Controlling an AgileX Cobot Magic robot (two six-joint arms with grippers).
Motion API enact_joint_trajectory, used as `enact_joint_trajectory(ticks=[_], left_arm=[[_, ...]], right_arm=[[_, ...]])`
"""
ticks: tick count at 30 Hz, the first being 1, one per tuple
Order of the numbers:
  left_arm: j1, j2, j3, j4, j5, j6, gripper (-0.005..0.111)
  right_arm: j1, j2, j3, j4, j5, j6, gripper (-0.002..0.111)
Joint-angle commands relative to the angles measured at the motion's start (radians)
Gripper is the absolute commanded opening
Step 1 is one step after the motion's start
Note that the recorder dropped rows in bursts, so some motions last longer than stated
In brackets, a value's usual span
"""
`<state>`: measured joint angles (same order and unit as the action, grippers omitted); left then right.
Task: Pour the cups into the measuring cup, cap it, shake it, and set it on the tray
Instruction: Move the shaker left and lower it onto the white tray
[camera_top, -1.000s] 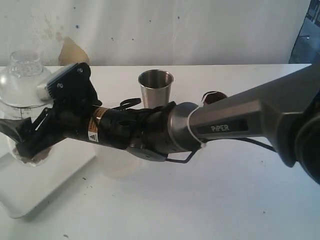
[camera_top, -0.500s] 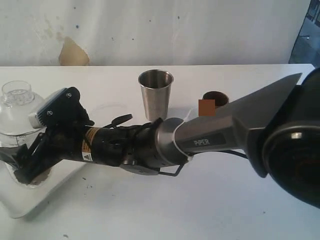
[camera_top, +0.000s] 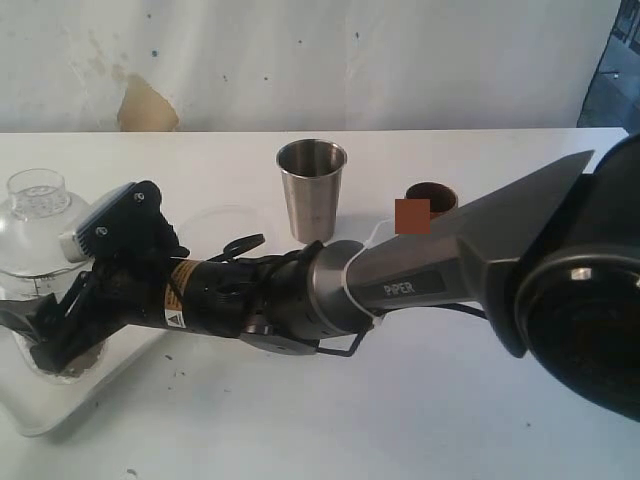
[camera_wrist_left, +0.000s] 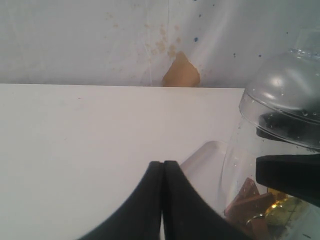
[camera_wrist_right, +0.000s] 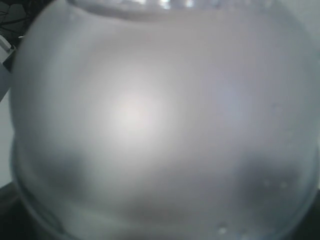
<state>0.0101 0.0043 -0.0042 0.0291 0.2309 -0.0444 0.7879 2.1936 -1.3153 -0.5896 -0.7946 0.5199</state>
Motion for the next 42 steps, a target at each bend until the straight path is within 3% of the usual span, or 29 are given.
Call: enact_joint_trajectory(ticks=[1,25,38,42], left_arm=[[0.001,-0.004,0.004,-0.01,0.002,0.0,0.0],[0.001,-0.004,0.004,-0.01,0.002,0.0,0.0],[0.001,-0.004,0.004,-0.01,0.002,0.0,0.0],[0.001,-0.004,0.004,-0.01,0.002,0.0,0.0]], right_arm=[[-0.001,-0.003,-0.002,0.01,-0.033,0.007,0.0],[-0.001,-0.007,-0.01,0.004,-0.09,0.039,0.0],[-0.001,-0.125,-0.034,-0.036,0.102,0.047,0.0],[0.005,-0.109,-0.136,-0.105,0.267,0.143,0.0]])
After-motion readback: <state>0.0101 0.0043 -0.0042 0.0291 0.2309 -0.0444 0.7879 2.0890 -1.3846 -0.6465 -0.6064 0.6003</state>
